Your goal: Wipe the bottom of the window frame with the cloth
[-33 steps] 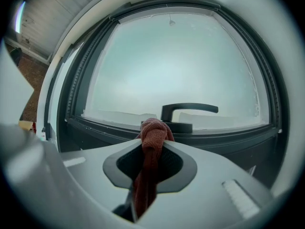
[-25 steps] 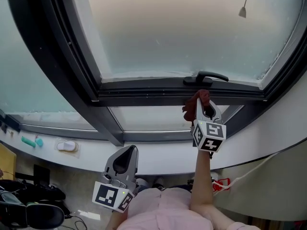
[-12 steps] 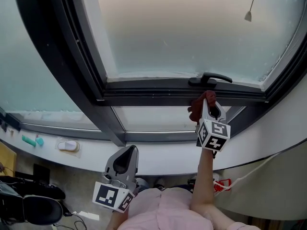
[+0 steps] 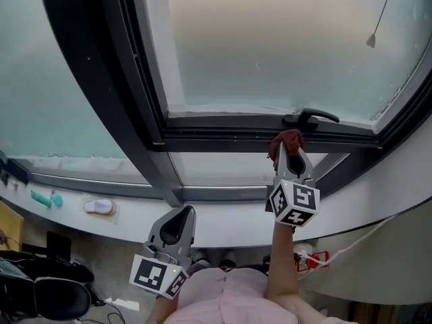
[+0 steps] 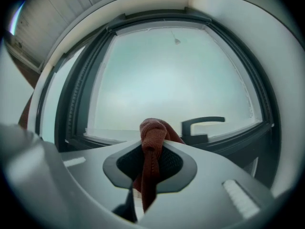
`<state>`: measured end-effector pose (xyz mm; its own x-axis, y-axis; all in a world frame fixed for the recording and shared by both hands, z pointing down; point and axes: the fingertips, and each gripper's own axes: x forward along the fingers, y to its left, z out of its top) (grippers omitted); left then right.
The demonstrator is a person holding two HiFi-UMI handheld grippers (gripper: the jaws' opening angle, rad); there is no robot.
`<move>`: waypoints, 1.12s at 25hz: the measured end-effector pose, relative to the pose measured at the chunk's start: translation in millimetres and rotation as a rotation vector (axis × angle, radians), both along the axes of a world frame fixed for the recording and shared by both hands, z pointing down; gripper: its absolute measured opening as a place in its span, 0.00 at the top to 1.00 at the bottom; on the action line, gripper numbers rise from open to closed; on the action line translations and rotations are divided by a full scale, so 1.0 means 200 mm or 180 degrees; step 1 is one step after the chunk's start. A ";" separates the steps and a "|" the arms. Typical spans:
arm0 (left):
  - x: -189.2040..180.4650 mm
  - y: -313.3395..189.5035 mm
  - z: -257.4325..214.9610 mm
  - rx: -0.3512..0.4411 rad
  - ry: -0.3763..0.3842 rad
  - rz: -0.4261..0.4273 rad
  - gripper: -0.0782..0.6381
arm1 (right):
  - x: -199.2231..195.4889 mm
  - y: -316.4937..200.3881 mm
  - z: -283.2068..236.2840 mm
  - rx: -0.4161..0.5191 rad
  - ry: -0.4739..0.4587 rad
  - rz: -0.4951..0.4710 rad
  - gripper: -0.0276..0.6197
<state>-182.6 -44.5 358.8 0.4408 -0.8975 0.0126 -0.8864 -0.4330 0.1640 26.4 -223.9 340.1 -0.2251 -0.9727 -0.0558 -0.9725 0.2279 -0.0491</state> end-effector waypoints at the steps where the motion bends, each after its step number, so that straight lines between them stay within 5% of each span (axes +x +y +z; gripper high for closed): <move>1: -0.03 0.00 -0.01 -0.0003 -0.0012 0.0018 0.90 | -0.11 0.02 -0.01 0.0004 0.0031 -0.0110 0.86; 9: -0.28 -0.02 -0.03 0.0006 -0.0041 0.0025 0.90 | -1.10 0.18 0.15 -0.0108 0.0411 -0.1198 0.86; 13: -0.43 0.00 -0.03 0.0020 -0.0050 -0.0083 0.90 | -1.43 0.20 0.31 -0.0306 0.0577 -0.1534 0.86; 19: -0.69 0.04 -0.03 0.0034 -0.0051 -0.0394 0.90 | -1.67 0.11 0.44 -0.0489 0.0675 -0.1626 0.86; 28: -0.85 0.05 -0.03 0.0054 -0.0009 -0.0537 0.90 | -1.71 0.01 0.43 -0.0430 0.0793 -0.1405 0.86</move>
